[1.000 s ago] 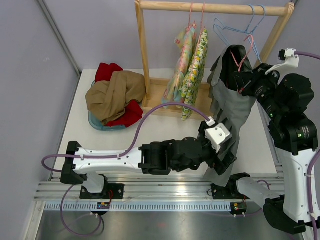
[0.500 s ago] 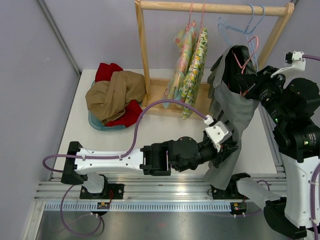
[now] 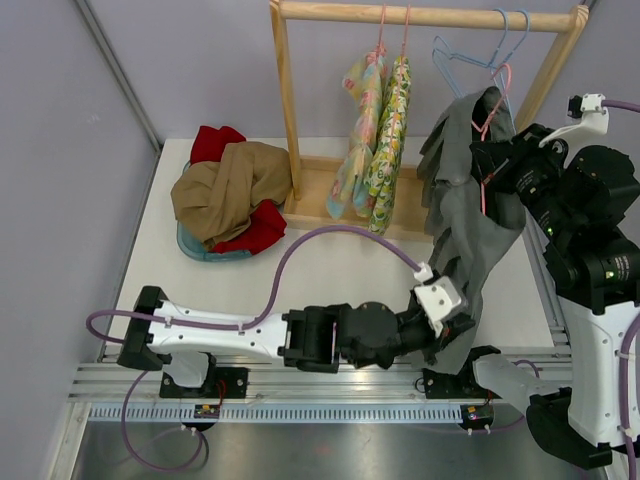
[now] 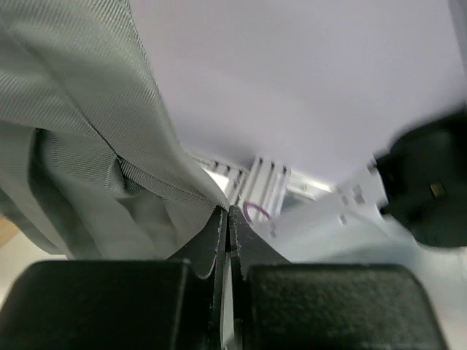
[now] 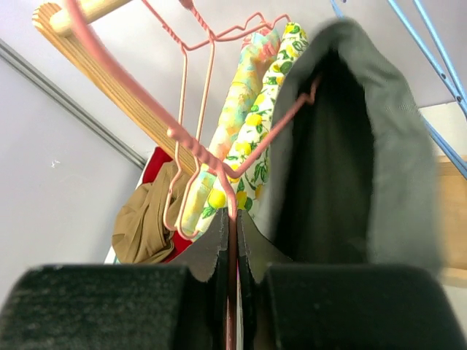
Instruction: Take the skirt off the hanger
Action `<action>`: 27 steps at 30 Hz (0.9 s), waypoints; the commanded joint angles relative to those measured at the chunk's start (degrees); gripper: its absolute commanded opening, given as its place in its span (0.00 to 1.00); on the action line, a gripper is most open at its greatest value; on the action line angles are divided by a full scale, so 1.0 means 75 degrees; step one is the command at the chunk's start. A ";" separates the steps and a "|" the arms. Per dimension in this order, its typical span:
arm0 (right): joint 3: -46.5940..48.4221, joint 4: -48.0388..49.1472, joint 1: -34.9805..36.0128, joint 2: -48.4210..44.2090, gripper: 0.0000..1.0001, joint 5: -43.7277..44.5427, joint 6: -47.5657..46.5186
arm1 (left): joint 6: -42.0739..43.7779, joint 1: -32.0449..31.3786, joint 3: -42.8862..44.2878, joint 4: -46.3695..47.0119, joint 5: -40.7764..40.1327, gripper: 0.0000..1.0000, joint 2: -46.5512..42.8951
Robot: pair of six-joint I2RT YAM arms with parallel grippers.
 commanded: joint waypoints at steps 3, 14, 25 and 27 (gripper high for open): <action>0.0523 0.1344 0.0039 0.0177 0.00 0.0682 -0.0172 | 0.0155 -0.1335 -0.0415 -0.0316 -0.0149 0.00 -0.0506; 0.1096 0.1300 0.0039 0.0634 0.00 0.0788 -0.0324 | -0.0933 -0.2404 -0.1856 -0.1161 -0.0828 0.00 -0.0589; 0.0548 -0.0178 0.0051 -0.0758 0.00 -0.0462 0.0004 | -0.0175 -0.1550 -0.0522 -0.3117 -0.3746 0.00 -0.0575; 0.0184 -0.0469 0.0039 -0.1461 0.00 -0.0804 -0.0078 | 0.0165 -0.1082 -0.0310 -0.3596 -0.4050 0.00 -0.0798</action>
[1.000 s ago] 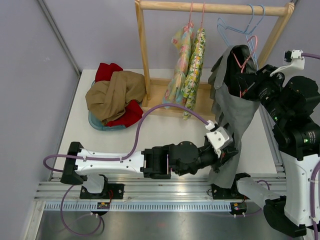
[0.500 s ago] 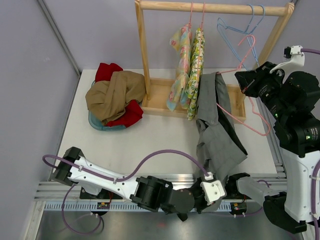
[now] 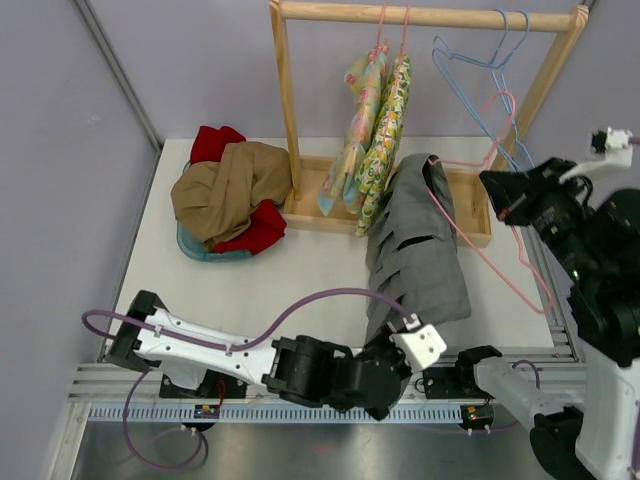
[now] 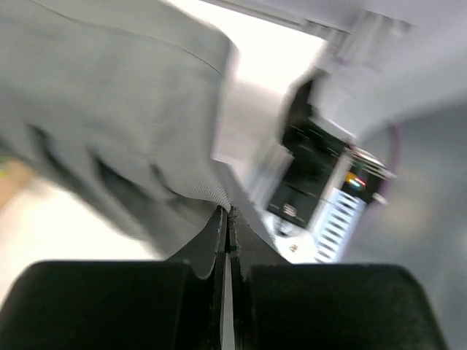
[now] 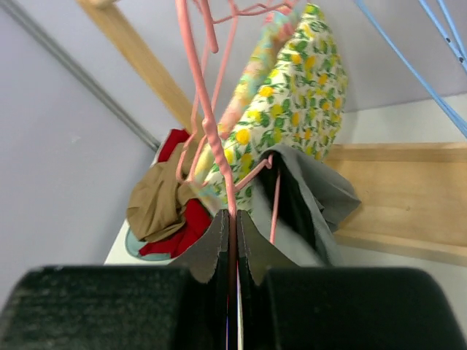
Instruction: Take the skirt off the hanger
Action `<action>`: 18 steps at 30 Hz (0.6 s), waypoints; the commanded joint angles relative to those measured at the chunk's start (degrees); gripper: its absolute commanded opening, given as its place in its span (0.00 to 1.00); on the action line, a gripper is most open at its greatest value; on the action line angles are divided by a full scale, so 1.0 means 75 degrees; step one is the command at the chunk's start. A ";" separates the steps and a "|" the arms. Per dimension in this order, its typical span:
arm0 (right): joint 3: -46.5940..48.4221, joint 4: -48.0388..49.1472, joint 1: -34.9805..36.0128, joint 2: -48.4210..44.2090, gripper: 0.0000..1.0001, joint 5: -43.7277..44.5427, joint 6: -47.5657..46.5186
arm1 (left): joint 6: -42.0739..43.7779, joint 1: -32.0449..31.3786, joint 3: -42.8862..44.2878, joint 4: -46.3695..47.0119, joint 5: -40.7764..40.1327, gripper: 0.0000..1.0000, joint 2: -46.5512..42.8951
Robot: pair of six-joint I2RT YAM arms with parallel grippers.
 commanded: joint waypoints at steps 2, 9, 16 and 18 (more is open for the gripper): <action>-0.0155 0.0117 -0.0037 -0.1576 0.00 -0.0964 -0.0260 | 0.0827 0.1075 0.0602 -0.0845 -0.1030 0.00 -0.0966; 0.0654 -0.0682 -0.0037 -0.2645 0.00 -0.0251 -0.0577 | 0.1731 0.2988 0.0695 -0.1936 -0.1802 0.00 -0.2888; -0.0106 -0.0330 -0.0037 -0.2647 0.00 0.0149 -0.0378 | 0.3406 0.3738 0.1713 -0.1562 -0.2179 0.00 -0.3734; -0.0353 -0.0049 -0.0025 -0.2635 0.00 0.0137 -0.0284 | 0.3817 0.4440 0.1878 -0.1339 -0.1666 0.00 -0.3722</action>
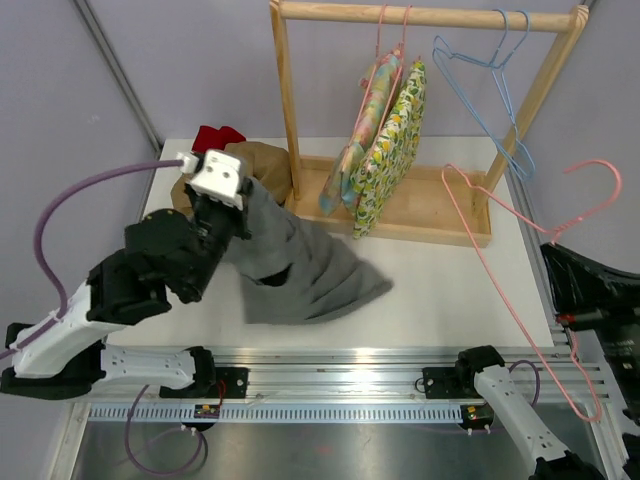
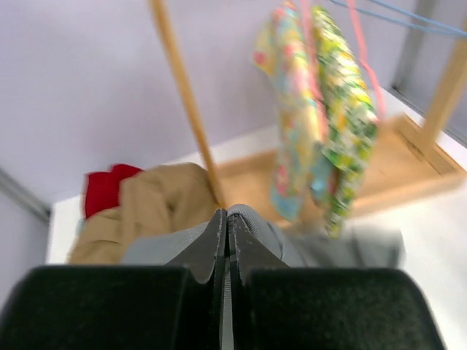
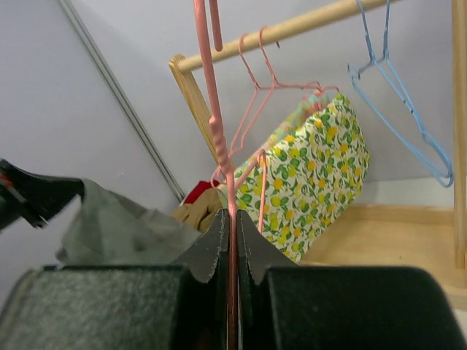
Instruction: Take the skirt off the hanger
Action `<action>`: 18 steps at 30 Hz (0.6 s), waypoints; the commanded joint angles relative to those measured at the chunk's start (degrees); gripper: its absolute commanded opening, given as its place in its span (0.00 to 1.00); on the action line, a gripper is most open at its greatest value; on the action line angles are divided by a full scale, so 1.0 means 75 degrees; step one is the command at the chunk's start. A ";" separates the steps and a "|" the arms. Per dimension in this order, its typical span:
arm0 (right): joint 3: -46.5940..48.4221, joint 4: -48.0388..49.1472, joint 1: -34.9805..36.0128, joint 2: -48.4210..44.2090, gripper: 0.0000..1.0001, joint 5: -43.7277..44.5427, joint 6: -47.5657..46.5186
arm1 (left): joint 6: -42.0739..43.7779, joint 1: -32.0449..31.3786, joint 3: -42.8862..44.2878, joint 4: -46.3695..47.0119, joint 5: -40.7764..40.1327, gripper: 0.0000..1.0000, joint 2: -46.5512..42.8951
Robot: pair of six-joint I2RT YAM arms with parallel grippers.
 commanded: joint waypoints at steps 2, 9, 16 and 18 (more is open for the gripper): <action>-0.0757 0.0570 -0.0037 0.0478 0.00 0.0216 0.0142 | 0.1160 0.1649 0.0819 0.0640 0.0590 0.00 0.0194; -0.1250 0.0735 -0.0037 0.0571 0.00 0.0274 0.0095 | 0.1055 0.5005 0.4425 0.0184 0.3343 0.00 0.2430; -0.1437 0.0583 -0.0037 0.0536 0.00 0.0403 -0.0046 | 0.0763 0.7055 0.6530 0.1024 0.4764 0.00 0.4449; -0.1461 0.0536 -0.0037 0.0513 0.00 0.0369 -0.0046 | 0.0727 0.7339 0.5712 0.1775 0.4718 0.00 0.4472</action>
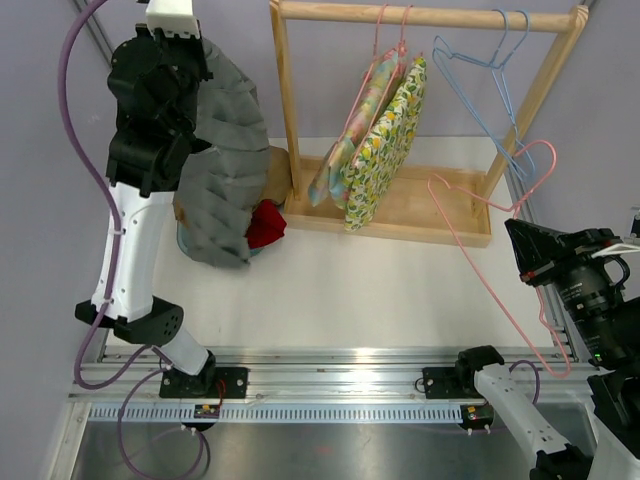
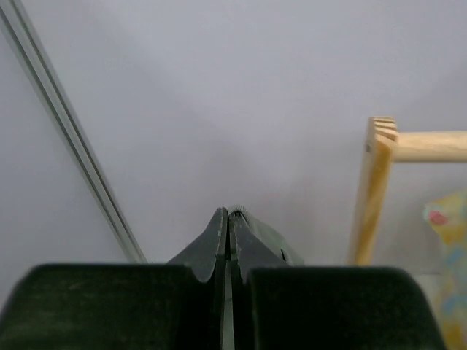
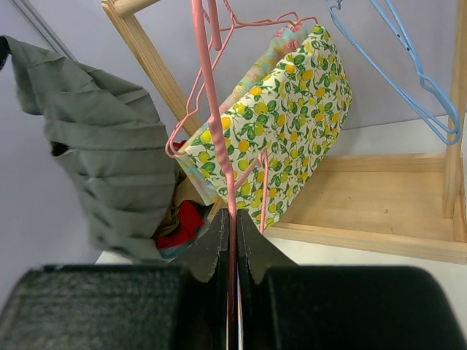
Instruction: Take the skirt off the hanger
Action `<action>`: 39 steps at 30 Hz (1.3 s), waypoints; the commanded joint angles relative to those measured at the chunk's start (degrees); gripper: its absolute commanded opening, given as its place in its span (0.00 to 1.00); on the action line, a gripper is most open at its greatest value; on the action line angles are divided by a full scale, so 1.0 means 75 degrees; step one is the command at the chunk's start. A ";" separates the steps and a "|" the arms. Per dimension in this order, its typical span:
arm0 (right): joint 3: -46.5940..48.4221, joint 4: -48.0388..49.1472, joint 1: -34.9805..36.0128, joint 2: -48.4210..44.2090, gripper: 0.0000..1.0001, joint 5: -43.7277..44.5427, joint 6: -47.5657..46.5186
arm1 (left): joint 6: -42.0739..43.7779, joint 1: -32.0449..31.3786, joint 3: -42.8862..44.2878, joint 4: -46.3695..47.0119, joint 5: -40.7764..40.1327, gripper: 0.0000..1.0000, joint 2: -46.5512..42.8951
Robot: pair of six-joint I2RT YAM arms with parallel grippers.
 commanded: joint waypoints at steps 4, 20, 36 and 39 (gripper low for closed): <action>-0.0001 0.0209 -0.0037 0.0009 0.00 0.0193 -0.0195 | -0.0642 0.1288 -0.2204 0.2124 0.0350 0.00 0.0113; -0.0201 0.2011 -0.0025 0.1437 0.00 0.0650 -0.0159 | -0.3388 0.2030 -0.6333 0.0497 0.0969 0.99 -0.1849; 0.2998 0.3922 -0.0037 0.5924 0.00 0.1412 -0.1191 | -0.3844 -0.0149 -1.1598 0.0099 0.0691 0.99 -0.5736; 0.3560 0.3994 -0.0037 0.6533 0.00 0.1681 -0.1366 | -0.3821 -0.0372 -1.1387 0.0004 0.0362 0.99 -0.5559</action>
